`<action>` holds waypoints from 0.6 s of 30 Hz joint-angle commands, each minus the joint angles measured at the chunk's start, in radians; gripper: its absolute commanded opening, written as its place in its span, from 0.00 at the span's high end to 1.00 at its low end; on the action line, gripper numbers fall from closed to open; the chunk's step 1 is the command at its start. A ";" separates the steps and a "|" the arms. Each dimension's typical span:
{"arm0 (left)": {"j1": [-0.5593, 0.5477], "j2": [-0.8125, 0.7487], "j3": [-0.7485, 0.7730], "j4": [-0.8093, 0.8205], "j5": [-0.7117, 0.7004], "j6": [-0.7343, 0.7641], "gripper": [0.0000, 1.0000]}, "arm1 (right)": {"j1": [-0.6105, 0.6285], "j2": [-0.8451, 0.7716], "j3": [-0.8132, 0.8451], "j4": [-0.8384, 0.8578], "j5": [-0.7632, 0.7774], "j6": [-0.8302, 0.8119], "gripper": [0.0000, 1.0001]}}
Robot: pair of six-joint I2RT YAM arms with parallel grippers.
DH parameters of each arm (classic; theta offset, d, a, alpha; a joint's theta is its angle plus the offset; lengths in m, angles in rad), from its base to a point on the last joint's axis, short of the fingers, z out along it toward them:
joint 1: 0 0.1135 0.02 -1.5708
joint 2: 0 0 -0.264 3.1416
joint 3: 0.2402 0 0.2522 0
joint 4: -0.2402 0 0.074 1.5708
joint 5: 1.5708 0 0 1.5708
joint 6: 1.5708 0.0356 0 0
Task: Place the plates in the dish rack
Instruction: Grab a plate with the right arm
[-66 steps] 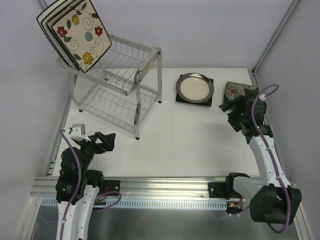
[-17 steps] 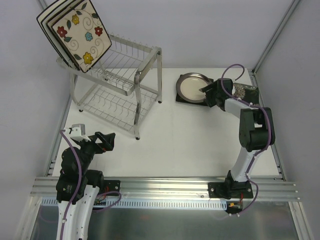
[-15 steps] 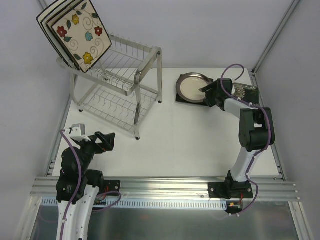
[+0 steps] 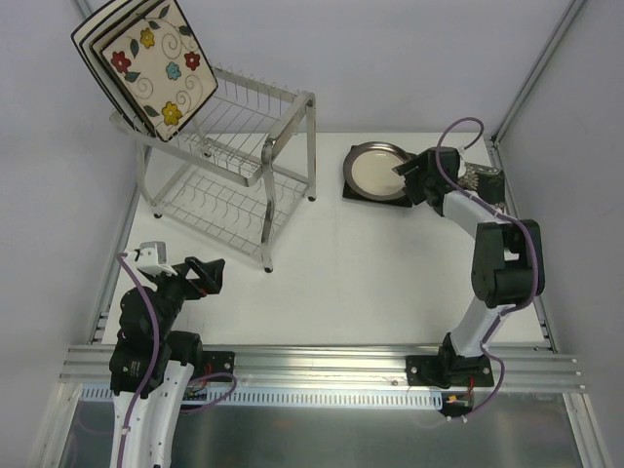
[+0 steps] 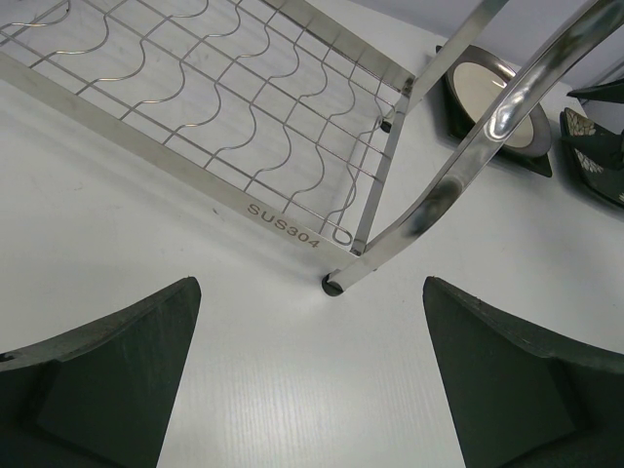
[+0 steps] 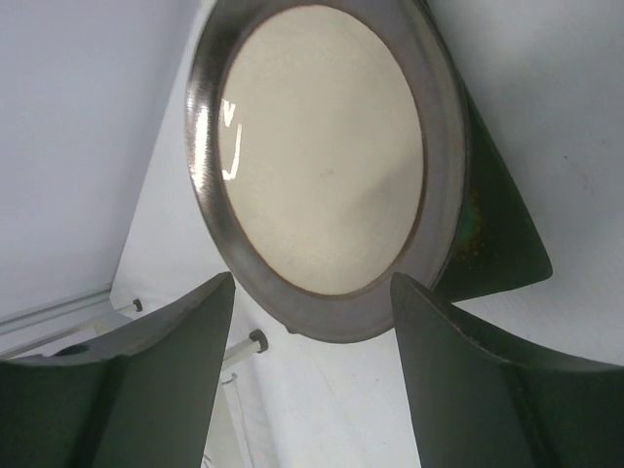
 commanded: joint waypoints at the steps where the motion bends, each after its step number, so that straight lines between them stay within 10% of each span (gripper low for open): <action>1: 0.005 -0.111 -0.001 0.012 -0.014 -0.014 0.01 | 0.003 -0.095 -0.005 -0.013 0.048 -0.026 0.31; 18: 0.005 -0.108 -0.003 0.011 -0.010 -0.014 0.01 | -0.009 -0.050 -0.062 -0.019 0.048 0.026 0.31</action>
